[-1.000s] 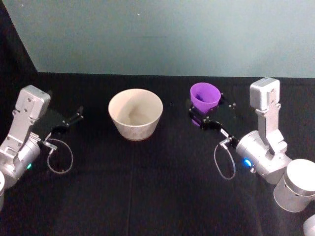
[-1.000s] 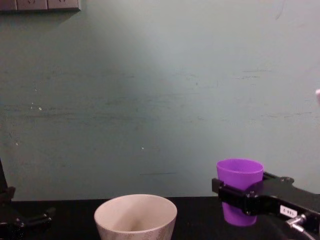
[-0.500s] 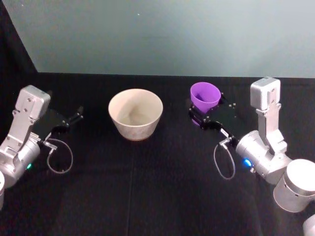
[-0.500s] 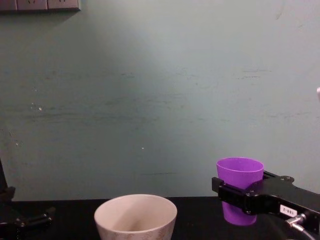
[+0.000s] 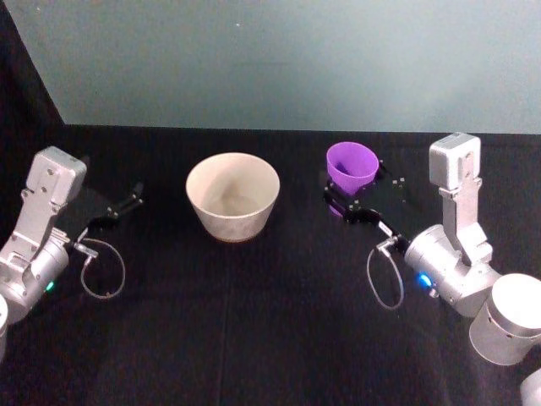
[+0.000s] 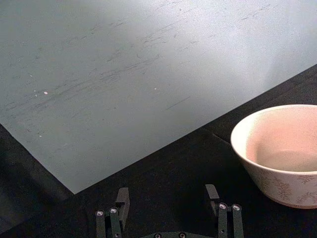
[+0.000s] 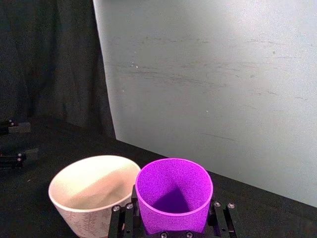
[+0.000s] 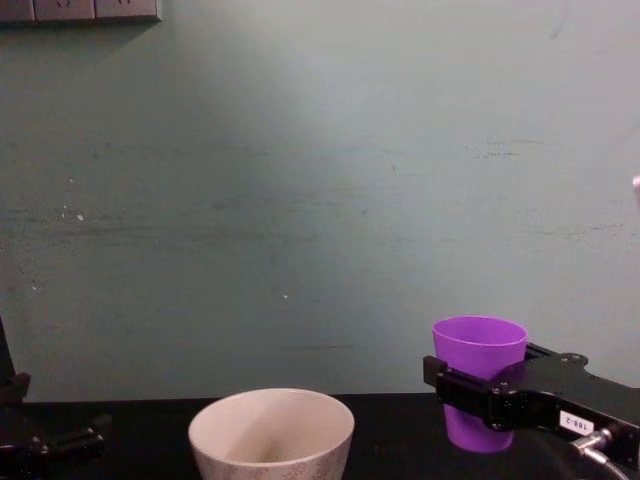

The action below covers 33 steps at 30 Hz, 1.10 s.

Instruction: Pick up the cup and pour the mung beans from the cup into the bowl.

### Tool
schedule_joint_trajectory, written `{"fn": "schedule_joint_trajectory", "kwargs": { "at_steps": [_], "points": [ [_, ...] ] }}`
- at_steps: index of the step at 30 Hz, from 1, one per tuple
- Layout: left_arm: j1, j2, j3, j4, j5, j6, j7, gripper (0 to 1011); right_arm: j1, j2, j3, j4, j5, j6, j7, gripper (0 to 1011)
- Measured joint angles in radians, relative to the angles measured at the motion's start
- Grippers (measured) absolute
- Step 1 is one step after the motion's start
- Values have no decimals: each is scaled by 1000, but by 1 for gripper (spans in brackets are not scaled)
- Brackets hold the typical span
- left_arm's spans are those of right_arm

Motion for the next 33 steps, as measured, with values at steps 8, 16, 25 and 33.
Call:
{"fn": "schedule_joint_trajectory", "kwargs": {
  "at_steps": [8, 16, 25, 33],
  "points": [
    [0, 0, 0, 0, 0, 0, 0, 1000, 0, 0, 0, 0, 0, 0, 0, 723],
    [0, 0, 0, 0, 0, 0, 0, 1000, 0, 0, 0, 0, 0, 1, 1, 723],
    [0, 0, 0, 0, 0, 0, 0, 1000, 0, 0, 0, 0, 0, 0, 1, 723],
    [0, 0, 0, 0, 0, 0, 0, 1000, 0, 0, 0, 0, 0, 0, 1, 723]
  ]
}}
